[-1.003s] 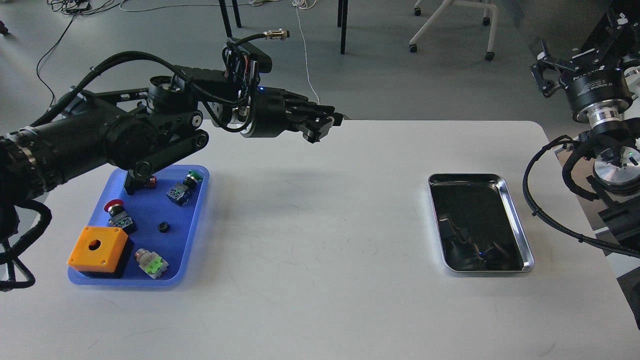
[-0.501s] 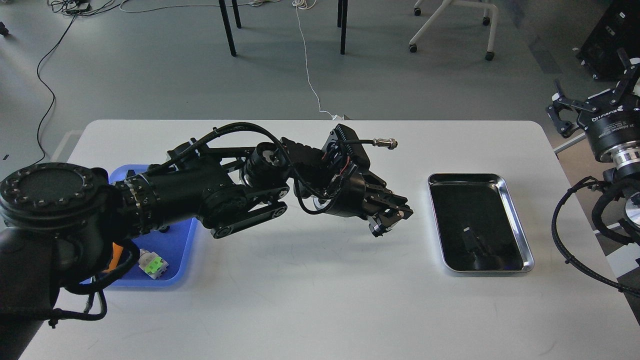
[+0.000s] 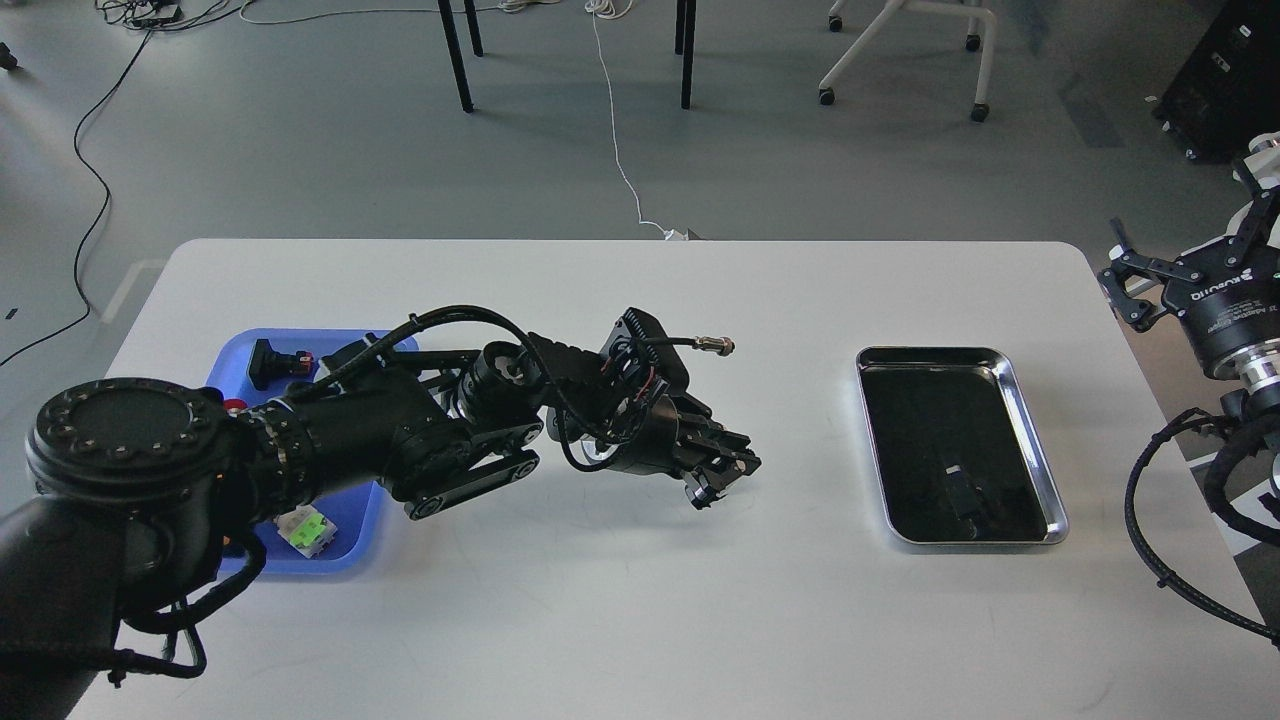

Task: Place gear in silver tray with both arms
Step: 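Lower the gear and release it on the table between the trays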

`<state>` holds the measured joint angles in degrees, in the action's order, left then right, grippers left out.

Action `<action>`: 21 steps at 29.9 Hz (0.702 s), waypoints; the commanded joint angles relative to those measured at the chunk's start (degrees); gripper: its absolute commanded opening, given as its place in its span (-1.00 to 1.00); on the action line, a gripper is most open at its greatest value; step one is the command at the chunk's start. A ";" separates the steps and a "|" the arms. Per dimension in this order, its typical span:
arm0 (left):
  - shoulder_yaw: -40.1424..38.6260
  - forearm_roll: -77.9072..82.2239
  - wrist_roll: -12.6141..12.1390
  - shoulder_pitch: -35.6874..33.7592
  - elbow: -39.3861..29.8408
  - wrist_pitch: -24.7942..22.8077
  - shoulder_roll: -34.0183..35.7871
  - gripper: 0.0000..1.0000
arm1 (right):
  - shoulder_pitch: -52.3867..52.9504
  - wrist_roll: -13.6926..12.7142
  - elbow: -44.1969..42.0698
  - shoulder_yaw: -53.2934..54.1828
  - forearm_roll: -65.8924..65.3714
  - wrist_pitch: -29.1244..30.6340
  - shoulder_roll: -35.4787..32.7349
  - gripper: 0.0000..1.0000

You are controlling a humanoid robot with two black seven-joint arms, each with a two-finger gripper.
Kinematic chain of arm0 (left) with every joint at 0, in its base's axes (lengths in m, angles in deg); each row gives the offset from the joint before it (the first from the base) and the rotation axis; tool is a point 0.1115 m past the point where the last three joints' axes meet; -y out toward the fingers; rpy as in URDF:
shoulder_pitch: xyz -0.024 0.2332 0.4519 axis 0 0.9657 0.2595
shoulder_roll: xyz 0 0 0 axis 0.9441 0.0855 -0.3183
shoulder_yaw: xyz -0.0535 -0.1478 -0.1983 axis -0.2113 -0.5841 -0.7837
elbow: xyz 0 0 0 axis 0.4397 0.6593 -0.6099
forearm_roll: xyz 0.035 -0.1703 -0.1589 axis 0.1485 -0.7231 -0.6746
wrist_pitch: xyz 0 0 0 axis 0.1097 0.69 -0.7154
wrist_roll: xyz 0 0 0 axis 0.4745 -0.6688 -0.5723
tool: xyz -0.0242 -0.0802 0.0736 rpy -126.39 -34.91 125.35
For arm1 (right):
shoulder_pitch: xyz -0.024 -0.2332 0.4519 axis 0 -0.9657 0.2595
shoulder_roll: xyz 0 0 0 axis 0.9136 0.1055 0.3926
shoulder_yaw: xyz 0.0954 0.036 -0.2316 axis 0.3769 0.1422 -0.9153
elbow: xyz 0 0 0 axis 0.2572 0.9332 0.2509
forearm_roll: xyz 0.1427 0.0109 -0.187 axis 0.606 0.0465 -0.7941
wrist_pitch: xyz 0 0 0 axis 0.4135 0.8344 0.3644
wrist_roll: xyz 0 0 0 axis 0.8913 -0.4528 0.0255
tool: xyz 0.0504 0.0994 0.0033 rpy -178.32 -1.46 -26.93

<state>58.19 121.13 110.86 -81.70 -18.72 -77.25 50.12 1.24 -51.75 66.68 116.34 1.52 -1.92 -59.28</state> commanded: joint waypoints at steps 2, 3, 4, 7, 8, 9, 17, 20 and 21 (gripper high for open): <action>0.01 0.06 -0.12 0.93 1.24 0.14 0.00 -0.59 | 0.08 -0.01 0.01 0.01 0.00 0.00 0.00 0.99; 0.01 0.06 -0.12 1.36 1.68 0.31 0.00 -0.58 | 0.09 -0.01 0.01 0.01 0.00 0.00 0.00 0.99; 0.01 0.06 -0.12 1.54 1.94 0.75 0.00 -0.57 | 0.09 -0.01 -0.08 0.01 0.00 0.00 0.00 0.99; 0.27 0.15 -0.12 1.63 2.03 1.19 0.00 -0.55 | 0.09 -0.01 -0.08 0.01 0.00 0.00 0.00 0.99; 1.06 0.06 -0.12 1.63 2.03 1.28 0.00 -0.55 | 0.09 -0.01 -0.17 0.01 0.00 0.00 0.00 0.99; 2.11 0.06 -0.12 1.63 2.03 1.28 0.00 -0.55 | 0.09 -0.01 -0.17 0.01 0.00 0.00 0.00 0.99; 8.18 -0.03 -0.04 1.99 4.32 5.32 0.00 -0.54 | 0.09 -0.01 -0.08 -0.07 0.00 0.00 0.18 0.99; 7.39 -0.64 -0.04 1.81 4.32 5.41 0.00 -0.34 | 0.09 -0.01 -0.08 -0.07 0.00 0.00 0.09 0.99; 7.13 -0.81 0.01 1.72 4.32 5.58 0.00 -0.15 | 0.17 -0.01 -0.08 -0.07 0.00 0.00 0.01 0.99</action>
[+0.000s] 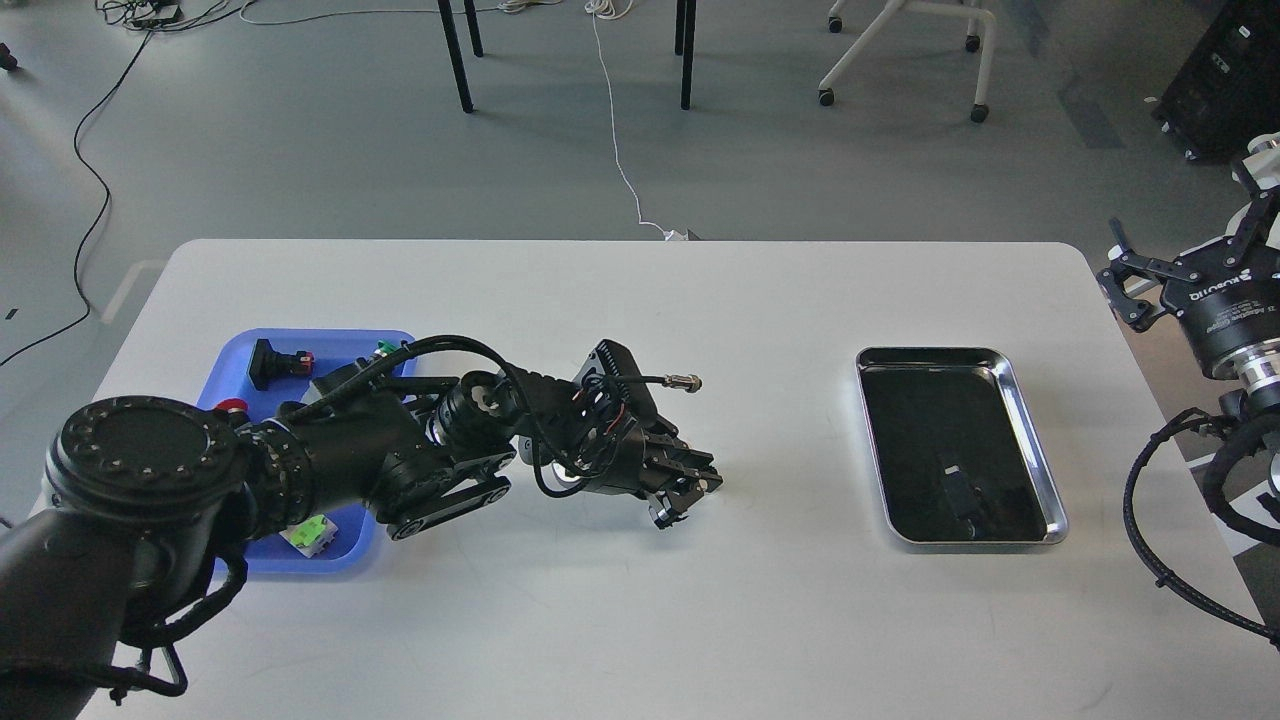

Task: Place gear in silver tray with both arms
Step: 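Lower the gear and release it on the table between the trays, then retract the left arm and bring the right gripper toward the gear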

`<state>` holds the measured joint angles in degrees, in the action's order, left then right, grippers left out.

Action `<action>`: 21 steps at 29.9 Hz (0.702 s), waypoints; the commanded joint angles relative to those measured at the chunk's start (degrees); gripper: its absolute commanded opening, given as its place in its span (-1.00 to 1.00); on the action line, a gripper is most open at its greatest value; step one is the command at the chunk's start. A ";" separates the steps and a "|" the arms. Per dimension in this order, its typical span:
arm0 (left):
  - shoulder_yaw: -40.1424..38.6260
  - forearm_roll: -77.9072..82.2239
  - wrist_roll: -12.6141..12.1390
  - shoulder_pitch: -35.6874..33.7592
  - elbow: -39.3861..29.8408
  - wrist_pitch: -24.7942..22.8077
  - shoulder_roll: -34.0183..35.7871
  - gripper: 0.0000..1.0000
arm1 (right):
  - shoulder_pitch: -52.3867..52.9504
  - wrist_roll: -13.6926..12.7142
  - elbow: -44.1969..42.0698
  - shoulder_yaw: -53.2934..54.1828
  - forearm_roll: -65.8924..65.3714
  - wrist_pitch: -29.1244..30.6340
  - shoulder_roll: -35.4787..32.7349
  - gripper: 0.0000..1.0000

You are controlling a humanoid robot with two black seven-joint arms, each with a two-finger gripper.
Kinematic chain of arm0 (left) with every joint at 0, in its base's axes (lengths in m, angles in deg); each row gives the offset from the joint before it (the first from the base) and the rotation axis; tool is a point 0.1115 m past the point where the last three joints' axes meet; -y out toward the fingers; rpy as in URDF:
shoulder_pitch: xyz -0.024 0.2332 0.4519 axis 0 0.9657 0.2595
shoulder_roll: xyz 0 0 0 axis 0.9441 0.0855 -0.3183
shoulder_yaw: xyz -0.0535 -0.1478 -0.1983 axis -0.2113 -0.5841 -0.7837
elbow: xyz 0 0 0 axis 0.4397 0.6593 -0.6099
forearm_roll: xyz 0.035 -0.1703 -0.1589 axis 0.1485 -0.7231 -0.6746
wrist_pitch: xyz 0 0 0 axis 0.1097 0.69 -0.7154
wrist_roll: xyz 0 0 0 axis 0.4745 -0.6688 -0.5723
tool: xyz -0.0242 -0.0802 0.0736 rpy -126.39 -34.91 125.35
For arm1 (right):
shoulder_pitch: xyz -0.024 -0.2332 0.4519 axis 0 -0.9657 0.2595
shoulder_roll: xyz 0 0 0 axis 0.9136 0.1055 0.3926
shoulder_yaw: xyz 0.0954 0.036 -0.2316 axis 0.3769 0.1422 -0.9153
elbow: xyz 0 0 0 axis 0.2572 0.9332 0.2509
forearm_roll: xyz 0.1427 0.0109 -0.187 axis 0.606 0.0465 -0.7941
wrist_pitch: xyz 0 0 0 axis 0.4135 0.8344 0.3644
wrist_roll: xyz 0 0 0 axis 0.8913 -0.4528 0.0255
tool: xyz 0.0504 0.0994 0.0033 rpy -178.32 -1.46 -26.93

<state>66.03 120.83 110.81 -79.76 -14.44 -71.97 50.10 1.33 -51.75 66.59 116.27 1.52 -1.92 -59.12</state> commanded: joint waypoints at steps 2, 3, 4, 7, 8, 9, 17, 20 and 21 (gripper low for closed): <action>-1.06 -0.70 0.06 -0.48 -0.05 1.27 0.02 0.16 | 0.26 -0.01 0.01 0.00 0.00 0.00 -0.16 0.99; -1.15 -0.70 0.06 -0.48 -0.05 2.23 0.02 0.31 | 0.35 -0.01 0.01 0.00 0.00 0.00 -0.16 0.99; -1.24 -0.79 0.06 -0.48 -0.14 3.03 0.02 0.41 | 0.35 -0.01 0.10 0.00 0.00 0.00 -0.16 0.99; -1.76 -2.80 0.06 -0.65 -0.84 4.18 0.02 0.51 | 0.52 -0.01 0.01 -0.09 -0.09 0.00 -0.25 0.99; -2.81 -4.64 0.06 -0.92 -1.10 4.00 0.02 0.55 | 0.52 -0.01 0.10 -0.18 -0.09 0.00 -0.25 0.99; -4.13 -6.66 0.06 -1.09 -1.45 3.92 0.02 0.58 | 0.52 -0.01 0.10 -0.26 -0.09 0.00 -0.25 0.99; -17.48 -33.36 0.06 -4.69 -2.16 2.34 0.02 0.95 | 5.61 -0.18 -0.08 -1.23 -2.02 0.00 -4.19 0.99; -21.44 -45.31 0.06 -7.24 -2.16 -0.38 0.02 0.95 | 9.74 -0.18 -0.17 -3.16 -4.39 0.00 -5.78 0.99; -22.85 -49.70 0.06 -8.12 -2.16 -1.70 0.02 0.95 | 11.58 -0.18 -0.34 -4.38 -5.27 0.00 -5.96 0.99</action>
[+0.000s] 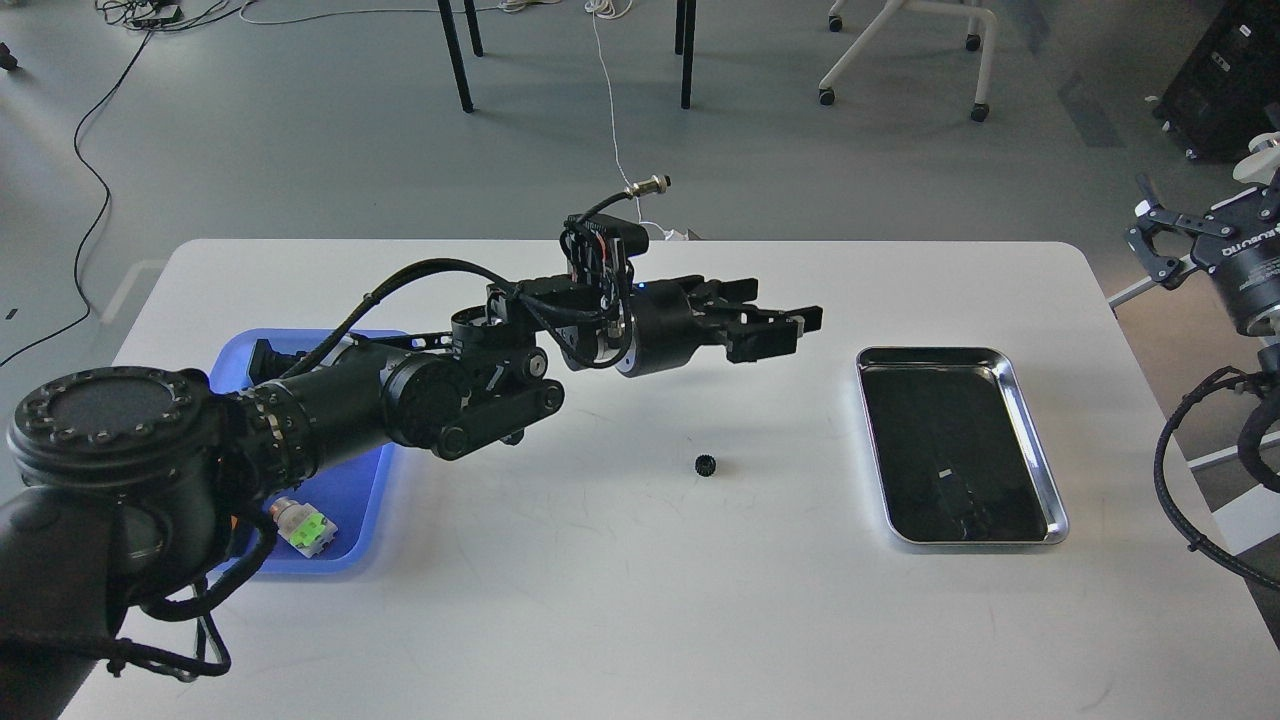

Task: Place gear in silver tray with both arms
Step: 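Retract the left arm and bring the right gripper toward the gear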

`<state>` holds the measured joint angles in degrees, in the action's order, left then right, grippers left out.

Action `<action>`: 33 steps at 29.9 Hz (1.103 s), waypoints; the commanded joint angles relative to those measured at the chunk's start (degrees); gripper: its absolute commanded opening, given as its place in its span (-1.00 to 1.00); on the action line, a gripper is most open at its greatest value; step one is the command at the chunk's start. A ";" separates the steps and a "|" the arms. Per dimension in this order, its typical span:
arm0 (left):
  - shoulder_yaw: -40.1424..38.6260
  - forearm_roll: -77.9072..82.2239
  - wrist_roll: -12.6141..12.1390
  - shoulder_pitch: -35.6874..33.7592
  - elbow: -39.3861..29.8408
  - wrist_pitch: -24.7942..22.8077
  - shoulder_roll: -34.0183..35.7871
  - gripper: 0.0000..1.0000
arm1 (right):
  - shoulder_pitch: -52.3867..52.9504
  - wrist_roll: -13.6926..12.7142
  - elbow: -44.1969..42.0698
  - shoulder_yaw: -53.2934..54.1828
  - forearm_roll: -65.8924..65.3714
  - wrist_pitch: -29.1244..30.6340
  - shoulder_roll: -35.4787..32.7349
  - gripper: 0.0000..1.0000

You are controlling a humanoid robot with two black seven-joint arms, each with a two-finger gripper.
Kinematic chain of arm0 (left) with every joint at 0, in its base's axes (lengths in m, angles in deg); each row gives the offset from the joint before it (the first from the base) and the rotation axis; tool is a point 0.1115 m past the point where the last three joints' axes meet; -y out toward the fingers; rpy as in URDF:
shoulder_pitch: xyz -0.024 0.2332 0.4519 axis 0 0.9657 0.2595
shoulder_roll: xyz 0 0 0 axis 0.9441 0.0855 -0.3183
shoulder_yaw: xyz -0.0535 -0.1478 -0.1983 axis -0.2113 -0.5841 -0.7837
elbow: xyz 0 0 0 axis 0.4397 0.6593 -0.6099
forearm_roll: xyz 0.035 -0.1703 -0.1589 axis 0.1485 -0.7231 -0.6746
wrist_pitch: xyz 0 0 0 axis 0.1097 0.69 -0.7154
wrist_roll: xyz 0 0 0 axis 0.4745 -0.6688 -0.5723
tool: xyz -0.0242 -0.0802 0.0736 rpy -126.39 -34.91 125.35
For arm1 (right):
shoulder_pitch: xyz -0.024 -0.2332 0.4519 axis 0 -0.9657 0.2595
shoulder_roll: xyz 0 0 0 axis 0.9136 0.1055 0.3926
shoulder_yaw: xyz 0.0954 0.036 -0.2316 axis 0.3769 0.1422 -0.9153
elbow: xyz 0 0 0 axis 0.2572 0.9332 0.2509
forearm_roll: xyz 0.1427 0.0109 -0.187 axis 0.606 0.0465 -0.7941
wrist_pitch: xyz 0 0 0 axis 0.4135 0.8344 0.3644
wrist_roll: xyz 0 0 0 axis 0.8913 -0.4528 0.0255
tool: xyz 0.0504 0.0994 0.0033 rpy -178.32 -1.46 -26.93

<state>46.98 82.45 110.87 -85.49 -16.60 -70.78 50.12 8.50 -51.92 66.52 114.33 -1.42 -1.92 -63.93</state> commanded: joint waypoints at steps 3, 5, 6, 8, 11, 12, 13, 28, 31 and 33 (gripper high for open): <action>-8.96 -23.33 0.00 -3.71 0.08 -5.70 0.27 0.96 | 9.76 -0.19 -0.80 -6.92 -4.43 0.00 -1.58 0.99; -13.44 -31.77 0.00 -3.63 0.60 -6.24 2.19 0.96 | 14.15 -0.28 -0.89 -11.91 -5.31 0.00 -1.94 0.99; -14.95 -35.31 0.00 -3.71 0.61 -6.42 3.07 0.96 | 16.62 -0.28 -0.89 -15.00 -5.67 0.00 -2.02 0.99; -16.46 -40.77 0.00 -3.37 0.61 -8.08 5.97 0.96 | 21.89 -0.19 -1.06 -21.33 -5.84 0.00 -1.85 0.99; -18.21 -49.29 0.00 -2.14 0.61 -12.56 11.15 0.96 | 30.15 -0.10 -2.47 -31.52 -6.98 0.00 -0.71 0.99; -18.92 -52.63 0.00 -1.18 0.69 -13.70 12.56 0.96 | 32.88 -0.10 -2.99 -34.94 -7.86 0.00 0.51 0.99; -19.88 -55.97 -0.22 -0.03 0.70 -14.85 13.97 0.96 | 35.60 -0.10 -3.52 -38.46 -9.08 0.00 2.53 0.99; -31.23 -70.50 -13.93 10.87 0.96 -16.44 22.50 0.96 | 53.73 1.91 -3.35 -72.04 -33.95 0.00 26.26 0.98; -31.40 -70.59 -13.93 11.67 0.87 -16.53 23.03 0.96 | 54.70 3.15 -2.56 -78.12 -40.80 0.00 31.62 0.97; -31.40 -70.59 -13.93 11.84 0.87 -16.53 23.56 0.96 | 54.53 3.58 -2.65 -80.41 -45.81 0.00 35.40 0.97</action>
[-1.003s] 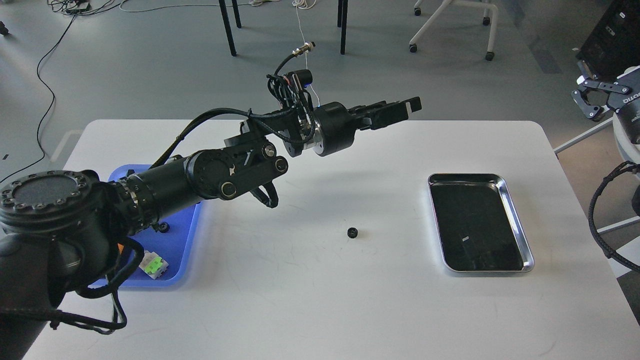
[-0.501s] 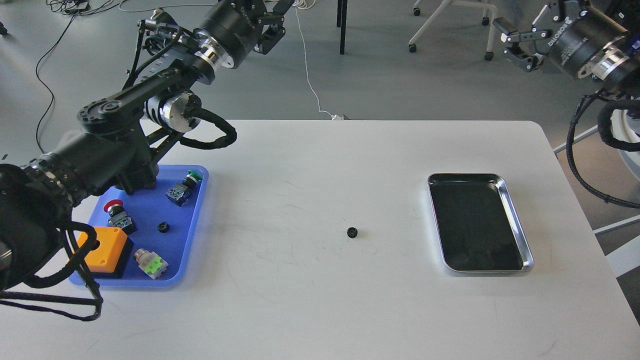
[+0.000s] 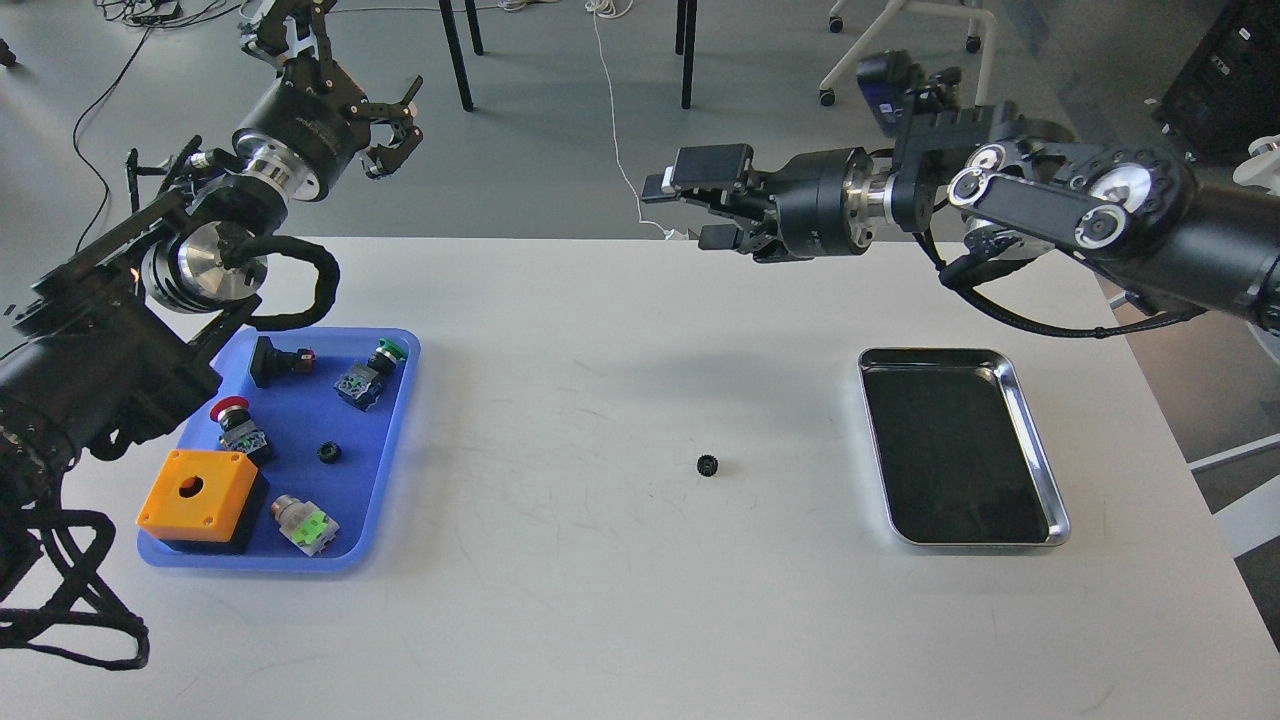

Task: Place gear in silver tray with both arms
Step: 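Retract the left arm and bring the right gripper toward the gear, then grasp the black gear on the table with the right gripper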

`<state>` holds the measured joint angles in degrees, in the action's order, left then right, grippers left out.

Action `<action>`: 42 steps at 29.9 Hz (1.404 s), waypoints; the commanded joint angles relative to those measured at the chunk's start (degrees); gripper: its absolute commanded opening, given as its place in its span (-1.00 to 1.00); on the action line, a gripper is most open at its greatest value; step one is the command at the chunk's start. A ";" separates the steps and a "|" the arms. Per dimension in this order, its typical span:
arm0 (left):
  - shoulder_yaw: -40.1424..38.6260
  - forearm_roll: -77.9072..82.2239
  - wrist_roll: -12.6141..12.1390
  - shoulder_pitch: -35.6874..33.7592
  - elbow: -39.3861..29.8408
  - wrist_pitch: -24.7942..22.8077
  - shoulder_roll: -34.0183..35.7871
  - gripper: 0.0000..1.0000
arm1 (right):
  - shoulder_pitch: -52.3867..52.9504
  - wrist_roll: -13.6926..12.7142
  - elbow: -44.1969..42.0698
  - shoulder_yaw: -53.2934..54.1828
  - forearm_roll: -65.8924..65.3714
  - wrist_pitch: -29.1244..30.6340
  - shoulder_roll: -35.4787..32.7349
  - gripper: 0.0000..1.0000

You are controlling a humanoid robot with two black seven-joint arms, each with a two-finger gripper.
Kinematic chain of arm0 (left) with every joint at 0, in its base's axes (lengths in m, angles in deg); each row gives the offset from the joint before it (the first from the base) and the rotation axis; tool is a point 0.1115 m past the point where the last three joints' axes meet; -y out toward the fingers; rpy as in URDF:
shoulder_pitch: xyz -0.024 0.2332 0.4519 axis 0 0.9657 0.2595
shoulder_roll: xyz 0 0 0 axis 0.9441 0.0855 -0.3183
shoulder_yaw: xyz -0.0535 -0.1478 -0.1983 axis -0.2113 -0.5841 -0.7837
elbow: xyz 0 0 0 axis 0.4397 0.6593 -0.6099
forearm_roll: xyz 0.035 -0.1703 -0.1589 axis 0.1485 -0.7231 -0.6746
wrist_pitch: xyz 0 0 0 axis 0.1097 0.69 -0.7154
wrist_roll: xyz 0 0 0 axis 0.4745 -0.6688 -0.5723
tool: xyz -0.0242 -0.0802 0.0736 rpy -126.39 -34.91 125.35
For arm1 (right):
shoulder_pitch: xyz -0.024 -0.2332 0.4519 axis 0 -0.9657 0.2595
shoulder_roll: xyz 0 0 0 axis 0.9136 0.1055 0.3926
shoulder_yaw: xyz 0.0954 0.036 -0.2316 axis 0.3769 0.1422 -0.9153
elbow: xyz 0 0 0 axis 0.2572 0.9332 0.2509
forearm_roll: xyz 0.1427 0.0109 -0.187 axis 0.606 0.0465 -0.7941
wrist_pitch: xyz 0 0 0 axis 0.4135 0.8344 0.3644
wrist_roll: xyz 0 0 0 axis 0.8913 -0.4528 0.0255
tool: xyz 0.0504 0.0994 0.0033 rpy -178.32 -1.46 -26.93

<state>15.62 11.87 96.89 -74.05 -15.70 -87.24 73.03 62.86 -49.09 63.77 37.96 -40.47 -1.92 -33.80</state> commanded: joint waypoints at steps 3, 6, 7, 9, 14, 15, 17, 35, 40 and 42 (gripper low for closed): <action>-0.04 -0.10 0.04 0.67 -0.03 -0.07 1.00 0.96 | -0.28 2.07 -0.60 -8.78 -12.22 0.00 9.93 0.96; -0.13 -0.28 0.04 0.67 -0.03 -0.07 1.35 0.96 | -0.28 5.23 -1.04 -14.06 -14.96 0.00 11.79 0.94; -0.22 -0.28 0.04 0.67 -0.03 -0.07 1.53 0.96 | -0.28 5.67 -1.22 -15.72 -16.10 0.00 11.79 0.94; -0.57 -0.37 0.04 0.67 -0.03 -0.15 1.96 0.96 | -0.28 5.85 -2.09 -18.80 -19.25 0.00 11.79 0.93; -1.10 -0.28 0.04 0.67 -0.11 -0.16 2.23 0.96 | -0.28 6.78 -3.06 -22.94 -24.01 -1.46 11.79 0.75; -1.10 -0.28 0.04 0.67 -0.11 -0.24 2.40 0.96 | -0.28 6.78 -3.06 -23.73 -24.54 -1.64 11.79 0.63; -1.10 -0.28 0.04 0.67 -0.11 -0.85 2.41 0.96 | -0.54 6.78 -3.24 -24.88 -24.81 -2.34 11.79 0.47; -1.10 -0.19 0.04 1.19 -0.11 -1.39 2.58 0.96 | -4.32 6.78 -2.98 -24.97 -24.54 -13.33 11.79 0.24; -1.10 -0.10 0.04 1.19 -0.11 -1.39 2.58 0.96 | -4.49 6.78 -2.63 -24.97 -24.54 -13.68 11.79 0.13; -1.10 -0.10 0.04 1.19 -0.11 -1.39 2.58 0.96 | -5.37 6.78 -2.63 -24.97 -24.63 -13.85 11.79 0.10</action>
<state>14.52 11.73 96.93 -72.86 -15.81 -88.63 75.62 58.36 -42.30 61.06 13.02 -64.95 -15.55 -22.01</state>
